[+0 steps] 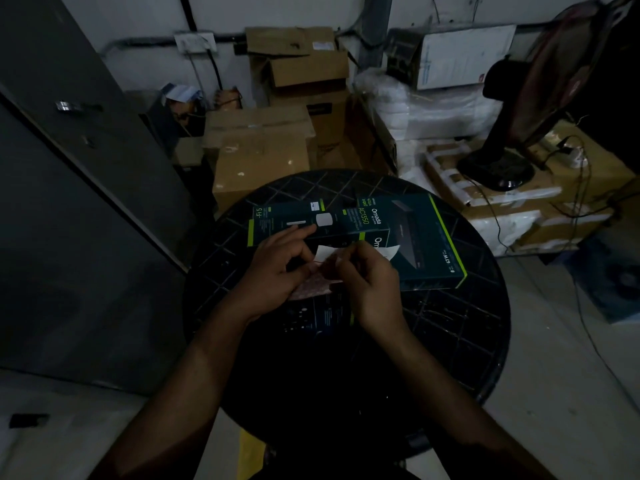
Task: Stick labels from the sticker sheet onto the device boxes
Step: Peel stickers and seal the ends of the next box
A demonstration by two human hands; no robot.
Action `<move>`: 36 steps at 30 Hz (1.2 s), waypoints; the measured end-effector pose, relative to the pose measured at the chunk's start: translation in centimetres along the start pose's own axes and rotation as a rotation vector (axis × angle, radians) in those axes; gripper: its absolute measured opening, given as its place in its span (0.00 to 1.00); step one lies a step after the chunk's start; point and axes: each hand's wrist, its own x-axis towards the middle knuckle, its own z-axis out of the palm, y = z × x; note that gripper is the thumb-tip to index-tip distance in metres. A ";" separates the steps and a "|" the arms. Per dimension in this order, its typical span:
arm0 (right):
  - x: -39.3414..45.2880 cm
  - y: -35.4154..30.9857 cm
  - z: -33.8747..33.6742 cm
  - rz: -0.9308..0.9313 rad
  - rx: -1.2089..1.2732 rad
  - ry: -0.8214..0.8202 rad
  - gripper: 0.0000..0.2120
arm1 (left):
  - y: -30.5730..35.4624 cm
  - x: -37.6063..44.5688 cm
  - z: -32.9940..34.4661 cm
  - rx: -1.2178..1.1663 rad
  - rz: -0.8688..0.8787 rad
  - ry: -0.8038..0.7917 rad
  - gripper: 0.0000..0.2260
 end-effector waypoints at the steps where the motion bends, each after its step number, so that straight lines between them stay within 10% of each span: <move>1: 0.0 0.0 -0.2 -0.006 0.000 -0.009 0.09 | 0.1 0.0 0.0 0.000 -0.002 0.003 0.10; 10: 1.6 1.0 -3.9 -0.166 -0.314 -0.269 0.05 | 0.3 -0.4 0.3 0.027 0.001 0.028 0.07; 18: 3.7 9.9 -5.9 0.572 -0.758 -0.630 0.12 | 0.3 -1.1 1.9 0.249 0.008 0.102 0.09; 21: 4.2 17.4 -5.6 0.479 -0.964 -0.776 0.22 | 0.4 -1.2 2.0 0.252 -0.001 0.106 0.08; 36: -0.3 20.9 -7.1 0.168 -0.589 -0.312 0.11 | -0.8 -0.8 1.8 0.271 0.073 0.080 0.03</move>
